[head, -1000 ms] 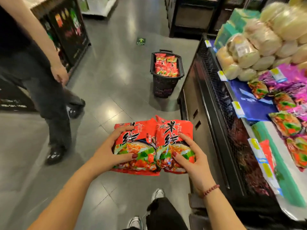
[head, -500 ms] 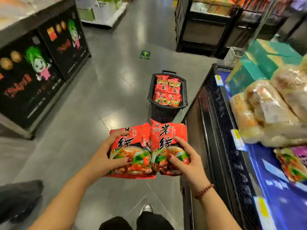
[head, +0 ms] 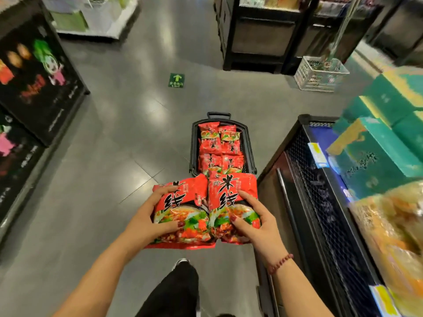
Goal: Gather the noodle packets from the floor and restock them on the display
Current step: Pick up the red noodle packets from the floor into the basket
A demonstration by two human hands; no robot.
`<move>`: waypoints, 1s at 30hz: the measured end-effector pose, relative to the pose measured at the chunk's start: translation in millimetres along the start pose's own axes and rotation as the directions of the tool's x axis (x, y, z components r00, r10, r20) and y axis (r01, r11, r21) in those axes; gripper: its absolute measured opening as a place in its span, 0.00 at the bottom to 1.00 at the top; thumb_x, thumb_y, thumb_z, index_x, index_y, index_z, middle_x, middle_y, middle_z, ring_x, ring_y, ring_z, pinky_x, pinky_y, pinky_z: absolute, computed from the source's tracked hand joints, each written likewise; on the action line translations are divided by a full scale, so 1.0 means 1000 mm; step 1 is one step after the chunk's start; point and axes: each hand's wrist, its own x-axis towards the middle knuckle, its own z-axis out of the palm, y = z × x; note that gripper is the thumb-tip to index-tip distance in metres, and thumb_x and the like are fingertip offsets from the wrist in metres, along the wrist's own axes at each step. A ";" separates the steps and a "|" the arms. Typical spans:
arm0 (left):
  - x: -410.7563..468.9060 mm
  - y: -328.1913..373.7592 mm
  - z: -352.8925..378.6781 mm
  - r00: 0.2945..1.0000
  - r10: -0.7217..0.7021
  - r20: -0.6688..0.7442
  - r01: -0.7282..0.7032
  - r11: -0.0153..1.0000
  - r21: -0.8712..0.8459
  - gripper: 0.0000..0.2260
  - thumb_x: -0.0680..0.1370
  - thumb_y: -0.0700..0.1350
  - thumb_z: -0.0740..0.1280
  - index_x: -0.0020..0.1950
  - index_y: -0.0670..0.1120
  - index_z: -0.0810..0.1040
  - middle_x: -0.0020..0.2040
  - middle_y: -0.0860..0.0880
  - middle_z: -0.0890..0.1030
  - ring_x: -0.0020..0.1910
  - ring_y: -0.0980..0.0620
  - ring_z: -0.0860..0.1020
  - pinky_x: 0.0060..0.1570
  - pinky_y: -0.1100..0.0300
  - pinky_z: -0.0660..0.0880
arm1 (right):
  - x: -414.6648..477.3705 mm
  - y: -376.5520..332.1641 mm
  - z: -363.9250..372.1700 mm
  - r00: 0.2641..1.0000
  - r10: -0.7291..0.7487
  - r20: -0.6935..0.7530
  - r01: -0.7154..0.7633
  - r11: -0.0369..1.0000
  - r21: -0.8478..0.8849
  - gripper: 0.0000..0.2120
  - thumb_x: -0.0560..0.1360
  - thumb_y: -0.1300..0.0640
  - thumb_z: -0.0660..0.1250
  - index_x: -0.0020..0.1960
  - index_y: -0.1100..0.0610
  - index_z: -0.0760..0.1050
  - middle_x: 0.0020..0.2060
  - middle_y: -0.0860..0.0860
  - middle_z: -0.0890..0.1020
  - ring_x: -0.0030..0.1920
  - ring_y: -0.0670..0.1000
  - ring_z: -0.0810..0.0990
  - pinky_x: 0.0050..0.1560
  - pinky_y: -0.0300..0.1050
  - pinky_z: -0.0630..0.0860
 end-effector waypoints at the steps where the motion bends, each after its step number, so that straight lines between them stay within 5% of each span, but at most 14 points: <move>1: 0.021 0.006 -0.007 1.000 0.007 0.018 -0.007 1.000 0.007 0.33 0.59 0.55 0.76 0.62 0.66 0.72 0.56 0.69 0.76 0.54 0.56 0.81 0.50 0.59 0.80 | 0.019 -0.003 0.002 1.000 -0.002 -0.011 0.002 1.000 -0.003 0.26 0.71 0.68 0.72 0.62 0.46 0.76 0.57 0.47 0.81 0.54 0.46 0.82 0.47 0.39 0.79; 14: 0.272 0.023 -0.033 0.988 -0.114 0.100 0.111 0.993 0.031 0.35 0.60 0.53 0.77 0.65 0.65 0.71 0.58 0.65 0.77 0.54 0.54 0.81 0.50 0.56 0.80 | 0.256 -0.004 -0.031 0.993 0.097 -0.065 -0.101 0.993 -0.063 0.27 0.71 0.66 0.73 0.62 0.41 0.76 0.59 0.45 0.80 0.58 0.50 0.80 0.56 0.55 0.79; 18: 0.355 0.013 -0.023 0.984 -0.176 0.034 0.175 0.984 0.028 0.32 0.65 0.43 0.78 0.64 0.65 0.72 0.59 0.59 0.77 0.53 0.54 0.81 0.49 0.57 0.80 | 0.347 0.015 -0.052 0.988 0.153 -0.023 -0.154 0.986 -0.068 0.26 0.71 0.64 0.73 0.62 0.40 0.75 0.62 0.46 0.78 0.59 0.48 0.79 0.57 0.54 0.79; 24: 0.473 -0.046 -0.002 0.947 -0.318 -0.041 0.317 0.948 -0.039 0.32 0.68 0.31 0.76 0.62 0.62 0.74 0.60 0.52 0.79 0.51 0.53 0.83 0.47 0.59 0.80 | 0.467 0.085 -0.084 0.954 0.290 -0.070 -0.296 0.950 -0.100 0.28 0.72 0.63 0.73 0.62 0.34 0.74 0.64 0.42 0.76 0.65 0.50 0.74 0.62 0.61 0.75; 30: 0.559 -0.150 0.016 0.914 -0.404 -0.046 0.404 0.915 -0.010 0.34 0.68 0.32 0.76 0.58 0.69 0.75 0.65 0.51 0.75 0.60 0.50 0.78 0.56 0.50 0.79 | 0.553 0.185 -0.100 0.939 0.341 -0.046 -0.342 0.913 -0.222 0.28 0.72 0.66 0.72 0.65 0.43 0.74 0.62 0.36 0.74 0.67 0.42 0.71 0.69 0.53 0.69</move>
